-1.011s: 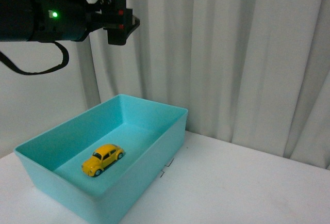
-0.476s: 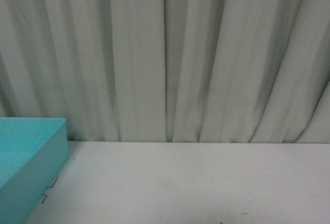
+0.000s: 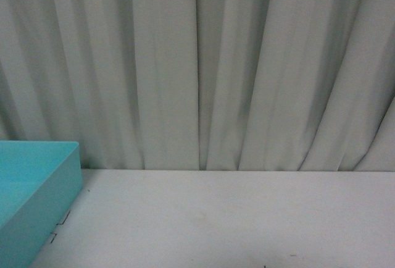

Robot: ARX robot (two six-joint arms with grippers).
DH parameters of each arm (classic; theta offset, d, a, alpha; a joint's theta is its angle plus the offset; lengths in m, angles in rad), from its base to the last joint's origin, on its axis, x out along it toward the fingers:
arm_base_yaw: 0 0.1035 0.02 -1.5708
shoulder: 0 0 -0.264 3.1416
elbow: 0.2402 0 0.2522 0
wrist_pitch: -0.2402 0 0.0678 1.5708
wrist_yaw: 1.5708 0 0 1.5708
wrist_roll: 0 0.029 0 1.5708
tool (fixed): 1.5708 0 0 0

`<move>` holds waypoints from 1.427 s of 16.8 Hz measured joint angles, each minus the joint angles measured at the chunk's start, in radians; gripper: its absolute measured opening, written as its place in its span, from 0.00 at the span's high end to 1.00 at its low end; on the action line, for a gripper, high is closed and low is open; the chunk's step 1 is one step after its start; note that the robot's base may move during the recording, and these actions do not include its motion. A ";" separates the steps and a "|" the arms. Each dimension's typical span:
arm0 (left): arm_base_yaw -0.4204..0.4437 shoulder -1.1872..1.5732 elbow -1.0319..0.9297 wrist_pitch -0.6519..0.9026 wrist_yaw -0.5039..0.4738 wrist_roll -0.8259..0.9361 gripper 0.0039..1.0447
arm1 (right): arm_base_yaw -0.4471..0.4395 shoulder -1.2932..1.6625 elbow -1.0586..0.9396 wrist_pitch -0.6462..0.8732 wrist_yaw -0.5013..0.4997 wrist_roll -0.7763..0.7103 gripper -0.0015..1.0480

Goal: Wind up and store yellow beetle toy

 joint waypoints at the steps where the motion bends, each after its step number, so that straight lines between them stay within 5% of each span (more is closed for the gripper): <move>1: 0.000 -0.032 -0.009 -0.019 0.000 0.000 0.99 | 0.000 0.000 0.000 0.000 0.000 0.000 0.06; 18: 0.000 -0.414 -0.063 -0.325 0.000 0.000 0.99 | 0.000 0.000 0.000 0.000 0.000 0.000 0.06; 19: 0.000 -0.543 -0.062 -0.513 0.003 0.000 0.99 | 0.000 0.000 0.000 0.000 0.000 0.000 0.06; 22: 0.000 -0.605 -0.062 -0.528 0.000 0.000 0.99 | 0.000 0.000 0.000 0.000 0.000 0.000 0.06; 24: 0.000 -0.605 -0.062 -0.528 0.000 -0.002 0.77 | 0.000 0.000 0.000 0.000 0.000 0.000 0.06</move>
